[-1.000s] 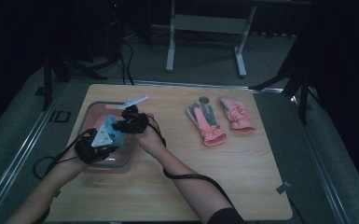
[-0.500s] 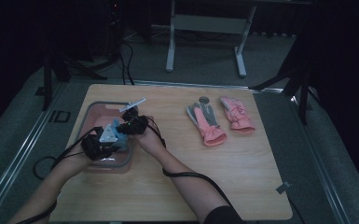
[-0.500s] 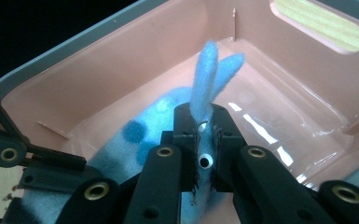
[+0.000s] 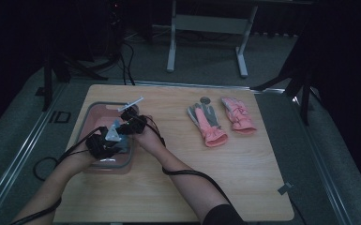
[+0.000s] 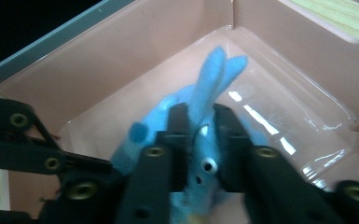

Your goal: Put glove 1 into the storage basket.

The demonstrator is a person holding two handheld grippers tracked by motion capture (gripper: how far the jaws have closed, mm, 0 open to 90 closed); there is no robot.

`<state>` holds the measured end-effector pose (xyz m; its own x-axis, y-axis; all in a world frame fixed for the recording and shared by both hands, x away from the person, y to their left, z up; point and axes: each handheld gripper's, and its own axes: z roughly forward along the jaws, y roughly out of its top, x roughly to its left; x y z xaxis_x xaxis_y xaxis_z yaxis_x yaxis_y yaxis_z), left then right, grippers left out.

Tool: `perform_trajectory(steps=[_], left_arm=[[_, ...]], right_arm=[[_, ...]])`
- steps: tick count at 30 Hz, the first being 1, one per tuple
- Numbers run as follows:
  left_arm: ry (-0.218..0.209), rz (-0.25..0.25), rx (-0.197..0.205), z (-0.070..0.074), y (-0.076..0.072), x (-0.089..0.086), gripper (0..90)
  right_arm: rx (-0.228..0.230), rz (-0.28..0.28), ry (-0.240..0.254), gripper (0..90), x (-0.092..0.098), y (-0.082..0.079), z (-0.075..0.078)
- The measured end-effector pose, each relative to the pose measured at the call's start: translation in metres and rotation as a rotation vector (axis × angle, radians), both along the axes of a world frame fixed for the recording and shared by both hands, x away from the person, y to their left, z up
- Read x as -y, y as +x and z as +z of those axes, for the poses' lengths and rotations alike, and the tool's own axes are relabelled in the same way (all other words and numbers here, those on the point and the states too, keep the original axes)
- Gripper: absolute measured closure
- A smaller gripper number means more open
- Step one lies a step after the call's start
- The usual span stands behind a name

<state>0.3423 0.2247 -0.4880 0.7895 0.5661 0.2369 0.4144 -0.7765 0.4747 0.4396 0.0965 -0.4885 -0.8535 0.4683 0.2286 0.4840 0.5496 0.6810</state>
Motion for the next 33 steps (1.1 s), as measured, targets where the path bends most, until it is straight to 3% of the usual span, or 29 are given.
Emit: perform_trajectory(steps=[4,6,8,12,14,18,23,27,33], left_arm=[[0.023,-0.014,-0.014,-0.003,0.003,0.003,73.1],[0.019,-0.013,-0.052,-0.004,0.007,0.003,69.5],[0.015,-0.002,-0.076,-0.004,0.009,0.002,63.4],[-0.014,0.038,-0.085,-0.003,0.010,0.001,43.5],[-0.035,0.065,-0.051,0.000,0.009,-0.001,35.6],[-0.111,0.121,0.006,0.008,0.004,-0.008,16.1],[-0.227,0.146,0.089,0.017,-0.005,-0.015,10.6],[-0.316,0.164,0.094,0.026,-0.014,-0.013,9.2],[-0.419,0.170,0.120,0.036,-0.025,0.000,9.7]], right_arm=[[0.002,-0.007,-0.001,61.3,0.000,0.002,0.000],[0.001,-0.009,0.006,55.0,0.002,0.003,0.001],[-0.002,-0.008,0.007,49.3,0.004,0.003,0.002],[0.002,-0.019,0.038,38.4,0.012,0.003,0.007],[-0.009,-0.014,0.073,29.9,0.018,0.004,0.011],[-0.006,0.001,0.107,23.0,0.031,0.001,0.017],[-0.009,0.026,0.139,18.2,0.045,-0.002,0.022],[-0.002,0.032,0.174,18.3,0.056,-0.006,0.027],[0.011,0.041,0.174,18.2,0.072,-0.013,0.038]])
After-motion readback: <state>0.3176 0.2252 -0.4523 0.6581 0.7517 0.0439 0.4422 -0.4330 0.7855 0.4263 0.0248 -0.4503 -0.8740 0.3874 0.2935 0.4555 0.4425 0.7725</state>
